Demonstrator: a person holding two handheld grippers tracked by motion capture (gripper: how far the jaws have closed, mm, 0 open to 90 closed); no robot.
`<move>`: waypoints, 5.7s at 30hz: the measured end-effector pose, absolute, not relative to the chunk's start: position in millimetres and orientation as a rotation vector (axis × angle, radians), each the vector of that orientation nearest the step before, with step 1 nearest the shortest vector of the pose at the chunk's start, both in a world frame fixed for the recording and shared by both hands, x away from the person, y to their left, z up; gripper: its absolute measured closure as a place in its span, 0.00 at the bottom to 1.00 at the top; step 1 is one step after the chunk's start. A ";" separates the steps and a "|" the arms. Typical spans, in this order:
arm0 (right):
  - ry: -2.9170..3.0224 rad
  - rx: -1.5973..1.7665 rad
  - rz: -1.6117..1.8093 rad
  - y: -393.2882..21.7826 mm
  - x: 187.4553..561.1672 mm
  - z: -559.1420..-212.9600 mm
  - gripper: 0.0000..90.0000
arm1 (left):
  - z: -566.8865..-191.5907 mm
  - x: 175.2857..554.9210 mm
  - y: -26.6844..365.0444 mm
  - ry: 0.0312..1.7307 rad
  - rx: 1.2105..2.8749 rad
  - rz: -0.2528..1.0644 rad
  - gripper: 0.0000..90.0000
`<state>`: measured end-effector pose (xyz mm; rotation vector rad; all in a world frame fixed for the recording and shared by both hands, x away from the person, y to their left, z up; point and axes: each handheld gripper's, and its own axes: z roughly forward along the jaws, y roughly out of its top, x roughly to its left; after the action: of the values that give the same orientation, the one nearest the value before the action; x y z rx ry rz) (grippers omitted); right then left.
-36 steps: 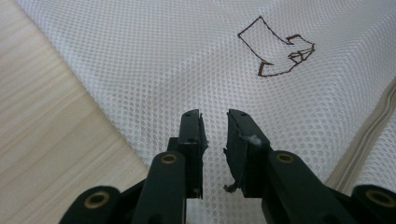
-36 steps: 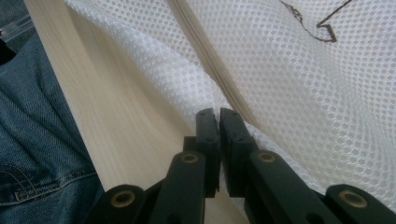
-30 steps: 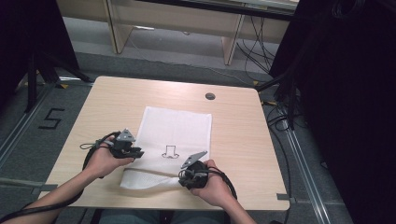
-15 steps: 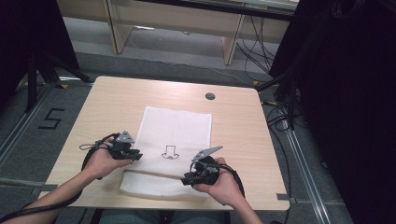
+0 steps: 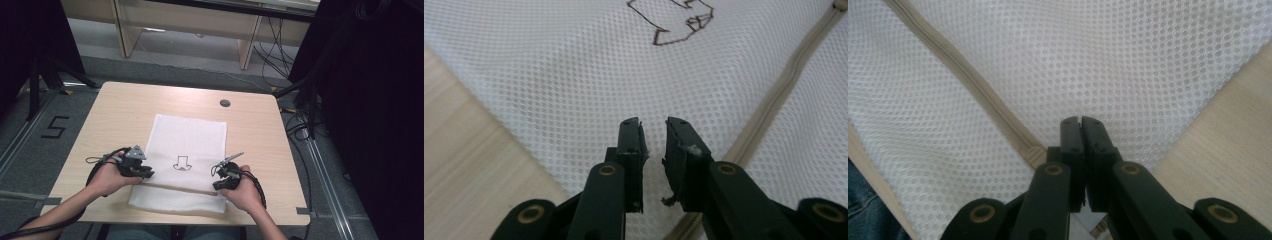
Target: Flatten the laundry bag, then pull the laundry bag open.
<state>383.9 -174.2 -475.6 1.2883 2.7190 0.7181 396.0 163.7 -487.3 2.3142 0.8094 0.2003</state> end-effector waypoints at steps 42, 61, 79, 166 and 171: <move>2.742 1.208 0.633 -164.9 380.5 -483.9 0.99 | -494.4 392.1 157.3 0.774 2.470 0.165 0.90; 2.719 1.264 0.675 -172.6 381.4 -481.4 0.90 | -491.5 388.4 153.0 0.755 2.432 0.139 0.84; 2.551 1.352 0.867 -199.1 382.2 -464.3 0.72 | -489.3 392.2 153.2 0.730 2.166 0.188 0.55; 2.809 1.414 0.553 -185.7 373.9 -479.3 1.00 | -492.6 378.7 -2.7 0.288 2.270 0.066 0.68; 2.816 1.405 0.566 -187.1 374.9 -479.8 1.00 | -494.5 379.3 -7.1 0.278 2.275 0.065 0.69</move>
<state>374.9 -187.1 -479.8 1.4052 2.8157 0.5660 379.3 -7.1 -494.5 2.2754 0.2780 0.0653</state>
